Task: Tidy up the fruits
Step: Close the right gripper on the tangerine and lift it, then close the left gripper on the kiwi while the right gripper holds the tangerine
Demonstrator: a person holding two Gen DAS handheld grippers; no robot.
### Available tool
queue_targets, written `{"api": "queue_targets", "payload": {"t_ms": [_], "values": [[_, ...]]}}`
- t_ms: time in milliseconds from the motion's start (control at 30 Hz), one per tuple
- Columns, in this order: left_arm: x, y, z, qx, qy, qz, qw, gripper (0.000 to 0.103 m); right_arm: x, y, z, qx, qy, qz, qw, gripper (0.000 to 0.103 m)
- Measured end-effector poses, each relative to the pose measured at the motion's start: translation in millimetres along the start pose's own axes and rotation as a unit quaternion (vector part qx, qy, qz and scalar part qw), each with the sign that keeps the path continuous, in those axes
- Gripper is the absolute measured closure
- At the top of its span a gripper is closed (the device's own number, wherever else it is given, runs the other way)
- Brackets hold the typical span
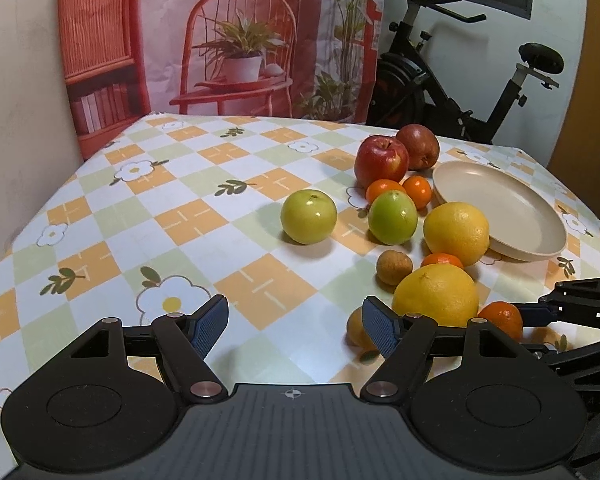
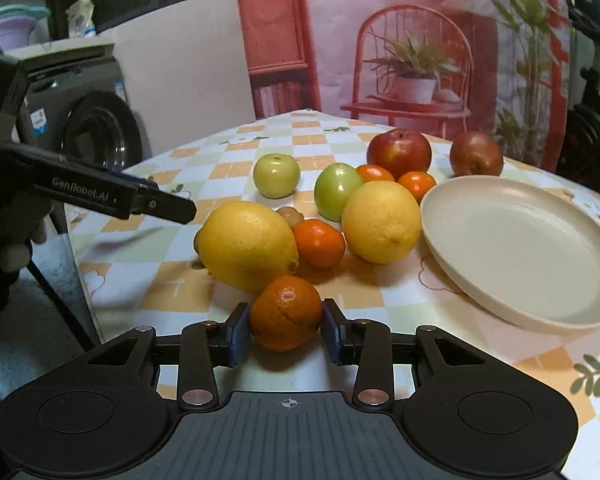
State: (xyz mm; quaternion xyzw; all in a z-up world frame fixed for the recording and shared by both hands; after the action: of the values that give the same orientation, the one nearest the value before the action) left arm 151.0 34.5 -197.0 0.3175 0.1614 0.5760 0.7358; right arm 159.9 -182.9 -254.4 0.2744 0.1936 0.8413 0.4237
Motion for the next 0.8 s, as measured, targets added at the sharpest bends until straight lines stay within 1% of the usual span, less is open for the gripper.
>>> {"api": "queue_targets", "payload": {"t_ms": [100, 300, 433, 467, 567, 600, 633, 700, 800], "values": [[-2, 0, 0, 0.001, -0.003, -0.006, 1.0000, 0.027, -3, 2, 0, -0.001, -0.010, 0.006, 1.000, 0.068], [-8, 3, 1, -0.011, -0.014, -0.015, 0.9997, 0.027, -6, 5, 0, -0.003, -0.022, 0.010, 1.000, 0.068], [-12, 3, 1, -0.017, -0.024, -0.026, 0.9992, 0.028, -12, 6, 3, -0.007, -0.040, 0.006, 0.999, 0.068], [-14, 4, 2, -0.019, -0.028, -0.030, 0.9990, 0.029, -14, 7, 3, -0.009, -0.046, 0.005, 0.999, 0.068], [-19, 2, 1, -0.017, -0.044, -0.039, 0.9981, 0.041, -18, 8, 5, -0.013, -0.059, 0.004, 0.998, 0.068], [-21, 1, 1, -0.014, -0.047, -0.043, 0.9979, 0.047, -19, 9, 5, -0.013, -0.062, 0.004, 0.998, 0.068], [-22, -1, 0, -0.011, -0.047, -0.046, 0.9978, 0.049, -20, 8, 5, -0.013, -0.063, 0.004, 0.998, 0.068], [-21, -3, -1, -0.007, -0.041, -0.051, 0.9979, 0.049, -19, 8, 5, -0.012, -0.062, 0.003, 0.998, 0.068], [-22, -4, -1, -0.012, -0.039, -0.056, 0.9976, 0.050, -19, 7, 5, -0.010, -0.059, 0.003, 0.998, 0.068]]}}
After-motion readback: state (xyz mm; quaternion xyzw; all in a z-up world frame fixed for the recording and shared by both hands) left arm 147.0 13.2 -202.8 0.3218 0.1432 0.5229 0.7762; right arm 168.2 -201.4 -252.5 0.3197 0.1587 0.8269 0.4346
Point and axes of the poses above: each gripper's, at about its wrist camera, not at the fingertips, and y roughly against the way its jaws point, x to its left, z to its top, the point moved 4 cm from there along -y, roughly the way its jaws point, and after that the axes turned 12 degrees about -y, right-handed, at the moved point
